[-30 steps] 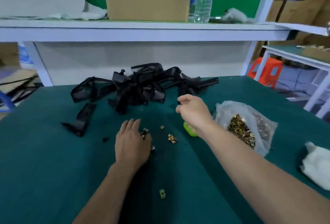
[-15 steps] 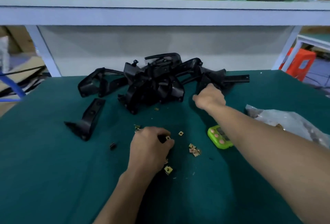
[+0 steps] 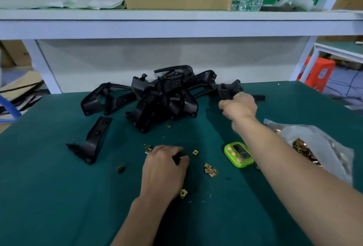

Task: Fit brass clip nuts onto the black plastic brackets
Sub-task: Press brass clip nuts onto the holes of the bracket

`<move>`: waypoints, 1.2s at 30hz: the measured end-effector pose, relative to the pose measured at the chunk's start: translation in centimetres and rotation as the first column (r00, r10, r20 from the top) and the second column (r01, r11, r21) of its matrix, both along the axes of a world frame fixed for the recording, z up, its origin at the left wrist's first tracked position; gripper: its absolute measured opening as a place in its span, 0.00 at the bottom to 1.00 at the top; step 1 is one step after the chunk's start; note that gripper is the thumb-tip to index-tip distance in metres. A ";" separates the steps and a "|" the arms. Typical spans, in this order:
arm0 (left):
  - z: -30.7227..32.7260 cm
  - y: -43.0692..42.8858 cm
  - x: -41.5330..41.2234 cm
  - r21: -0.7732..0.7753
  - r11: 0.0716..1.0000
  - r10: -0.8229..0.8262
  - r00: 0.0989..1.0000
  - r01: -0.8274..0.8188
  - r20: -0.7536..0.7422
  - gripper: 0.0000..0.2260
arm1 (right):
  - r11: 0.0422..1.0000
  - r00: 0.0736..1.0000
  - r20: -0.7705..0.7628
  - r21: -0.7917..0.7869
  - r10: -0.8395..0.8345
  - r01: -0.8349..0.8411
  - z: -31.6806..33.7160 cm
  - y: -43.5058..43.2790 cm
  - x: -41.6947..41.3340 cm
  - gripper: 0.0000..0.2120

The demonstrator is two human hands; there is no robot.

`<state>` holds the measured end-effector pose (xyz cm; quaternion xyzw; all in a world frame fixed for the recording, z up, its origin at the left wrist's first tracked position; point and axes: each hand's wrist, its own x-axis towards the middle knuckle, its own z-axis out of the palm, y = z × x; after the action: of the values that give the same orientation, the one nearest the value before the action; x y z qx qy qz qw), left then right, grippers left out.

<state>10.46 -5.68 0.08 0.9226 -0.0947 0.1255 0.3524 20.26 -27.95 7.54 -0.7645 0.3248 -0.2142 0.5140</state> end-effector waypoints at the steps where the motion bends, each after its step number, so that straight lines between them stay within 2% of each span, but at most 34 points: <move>1: 0.1 0.0 -0.1 -0.018 1.000 0.008 1.000 -0.008 0.002 0.13 | 0.990 0.997 0.078 0.139 0.015 -0.026 0.6 0.2 -1.3 0.16; 3: 0.5 -0.1 -0.4 -0.116 0.993 0.028 0.999 -0.024 0.031 0.10 | 0.910 0.969 0.237 0.382 0.072 -0.161 1.4 1.0 -4.3 0.21; 5: 0.9 -0.2 -0.9 -0.282 0.958 0.065 0.996 -0.047 0.057 0.08 | 0.775 0.932 0.324 0.543 0.164 -0.325 1.7 2.2 -7.6 0.22; 7: 1.3 -0.1 -1.3 -0.443 0.892 0.111 0.994 -0.089 0.023 0.10 | 0.562 0.902 0.339 0.705 0.268 -0.432 1.6 2.8 -10.3 0.17; 9: 1.4 0.2 -1.6 -0.526 0.840 0.134 0.990 -0.133 -0.036 0.16 | 0.357 0.870 0.338 0.811 0.359 -0.463 1.2 3.2 -12.8 0.10; 11: 1.4 0.6 -2.0 -0.568 0.817 0.085 0.995 -0.100 -0.053 0.24 | 0.227 0.844 0.352 0.856 0.405 -0.466 0.4 3.6 -15.0 0.05; 13: 1.3 0.9 -2.1 -0.593 0.805 0.000 0.999 -0.023 -0.039 0.25 | 0.150 0.832 0.364 0.876 0.420 -0.459 -0.4 3.8 -16.5 0.03; 15: 1.2 1.0 -2.0 -0.613 0.790 -0.034 0.999 0.002 -0.041 0.22 | 0.117 0.835 0.352 0.892 0.422 -0.436 -1.0 3.8 -17.3 0.10; 17: 1.4 1.0 -1.8 -0.647 0.761 -0.003 0.996 -0.053 -0.085 0.23 | 0.176 0.853 0.316 0.892 0.416 -0.416 -1.2 3.7 -17.5 0.09; 18: 1.5 1.1 -1.6 -0.654 0.751 0.024 0.994 -0.091 -0.111 0.24 | 0.255 0.857 0.296 0.868 0.422 -0.426 -1.3 3.8 -17.3 0.06; 19: 1.6 1.2 -1.7 -0.648 0.752 0.051 0.990 -0.125 -0.131 0.23 | 0.378 0.862 0.270 0.813 0.429 -0.443 -1.5 3.9 -17.2 0.04; 20: 1.7 1.3 -1.8 -0.633 0.759 0.086 0.987 -0.152 -0.134 0.22 | 0.553 0.871 0.237 0.693 0.430 -0.462 -1.7 4.2 -17.2 0.05; 21: 1.8 1.6 -1.8 -0.621 0.765 0.123 0.985 -0.170 -0.118 0.23 | 0.751 0.887 0.191 0.476 0.420 -0.458 -2.2 4.4 -17.1 0.07; 22: 1.9 1.8 -1.8 -0.617 0.766 0.158 0.983 -0.179 -0.089 0.24 | 0.893 0.905 0.149 0.166 0.397 -0.419 -2.5 4.5 -17.2 0.09; 23: 2.0 2.1 -1.7 -0.621 0.763 0.188 0.981 -0.180 -0.054 0.27 | 0.921 0.916 0.139 -0.158 0.377 -0.355 -2.7 4.5 -17.4 0.09; 24: 2.0 2.4 -1.6 -0.617 0.767 0.210 0.978 -0.178 -0.022 0.29 | 0.877 0.914 0.165 -0.387 0.370 -0.285 -2.8 4.5 -17.6 0.09; 26: 1.9 2.6 -1.3 -0.582 0.799 0.207 0.978 -0.150 0.033 0.33 | 0.796 0.891 0.198 -0.555 0.409 -0.242 -2.8 5.0 -18.2 0.07; 28: 2.0 2.4 -1.1 -0.589 0.804 0.120 0.992 -0.081 0.027 0.34 | 0.653 0.897 0.089 -0.717 0.433 -0.244 -2.8 5.9 -18.4 0.04; 30: 2.0 2.2 -1.0 -0.689 0.725 -0.048 0.998 0.011 -0.035 0.30 | 0.452 0.912 -0.125 -0.837 0.391 -0.309 -3.5 6.8 -18.2 0.19; 32: 1.9 1.5 -1.3 -0.791 0.608 -0.202 0.977 0.068 -0.070 0.23 | 0.335 0.898 -0.285 -0.855 0.336 -0.396 -4.0 7.6 -18.0 0.32; 34: 1.9 0.7 -1.7 -0.860 0.505 -0.265 0.962 0.078 -0.069 0.19 | 0.335 0.923 -0.274 -0.872 0.272 -0.358 -4.3 7.8 -17.7 0.34; 36: 1.8 0.1 -2.0 -0.890 0.452 -0.282 0.955 0.051 -0.088 0.19 | 0.406 0.955 -0.233 -0.867 0.183 -0.289 -4.0 7.3 -17.4 0.31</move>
<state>8.43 -5.58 1.88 0.6030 -0.0669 0.0163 0.7947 2.82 -20.63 3.53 -0.9670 0.0773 -0.2390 0.0417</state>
